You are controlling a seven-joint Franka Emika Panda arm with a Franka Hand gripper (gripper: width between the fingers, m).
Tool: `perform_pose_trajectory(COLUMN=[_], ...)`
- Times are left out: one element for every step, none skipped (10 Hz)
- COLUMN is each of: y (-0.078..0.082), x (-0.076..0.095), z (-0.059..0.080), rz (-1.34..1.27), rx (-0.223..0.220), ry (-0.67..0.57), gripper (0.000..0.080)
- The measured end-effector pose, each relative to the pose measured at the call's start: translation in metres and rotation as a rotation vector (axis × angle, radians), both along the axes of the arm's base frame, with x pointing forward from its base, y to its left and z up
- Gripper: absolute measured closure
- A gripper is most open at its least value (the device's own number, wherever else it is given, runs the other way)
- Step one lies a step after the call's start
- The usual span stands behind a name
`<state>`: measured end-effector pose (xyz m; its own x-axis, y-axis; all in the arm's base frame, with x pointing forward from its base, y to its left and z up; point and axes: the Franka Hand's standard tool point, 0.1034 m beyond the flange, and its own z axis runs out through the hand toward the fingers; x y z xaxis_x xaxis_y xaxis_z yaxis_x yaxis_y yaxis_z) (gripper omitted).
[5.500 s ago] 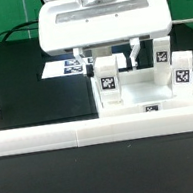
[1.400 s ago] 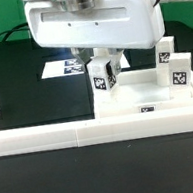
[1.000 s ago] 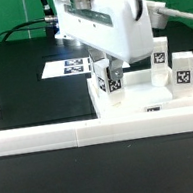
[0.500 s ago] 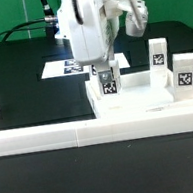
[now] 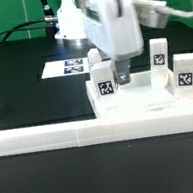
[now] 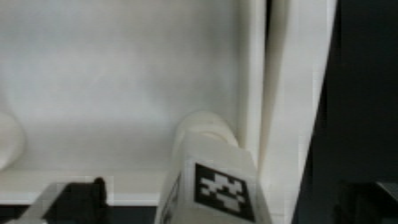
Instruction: Assemble square table
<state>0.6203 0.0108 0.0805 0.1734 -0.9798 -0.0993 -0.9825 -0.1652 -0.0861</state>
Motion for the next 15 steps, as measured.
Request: perform_pose_trajectory(y=[-0.002, -0.002, -0.002, -0.002, -0.002, -0.003, -0.004, -0.007, -0.012, -0.012, -0.009, -0.010, -0.011, -0.011, -0.011], x=[0.000, 0.000, 0.000, 0.000, 0.000, -0.002, -0.002, -0.001, 0.000, 0.001, 0.001, 0.001, 0.001, 0.001, 0.001], z=[-0.001, -0.001, -0.001, -0.001, -0.001, -0.001, -0.001, -0.001, -0.001, -0.001, -0.001, -0.001, -0.001, -0.001, -0.001], rz=[0.040, 0.081, 0.173, 0.268, 0.349, 0.573, 0.725, 0.808, 0.902, 0.987, 1.030, 1.028, 0.995, 0.986, 0.911], rx=[-0.004, -0.007, -0.014, -0.021, -0.027, -0.063, -0.077, -0.083, -0.090, -0.097, -0.100, -0.100, -0.098, -0.097, -0.093], ry=[-0.004, -0.008, -0.018, -0.029, -0.037, -0.044, -0.055, -0.065, -0.076, -0.085, -0.090, -0.089, -0.086, -0.085, -0.078], gripper=[0.0152, 0.0151, 0.0151, 0.0151, 0.0151, 0.0151, 0.0151, 0.0151, 0.0151, 0.0151, 0.0151, 0.0261, 0.0397, 0.0397, 0.0511])
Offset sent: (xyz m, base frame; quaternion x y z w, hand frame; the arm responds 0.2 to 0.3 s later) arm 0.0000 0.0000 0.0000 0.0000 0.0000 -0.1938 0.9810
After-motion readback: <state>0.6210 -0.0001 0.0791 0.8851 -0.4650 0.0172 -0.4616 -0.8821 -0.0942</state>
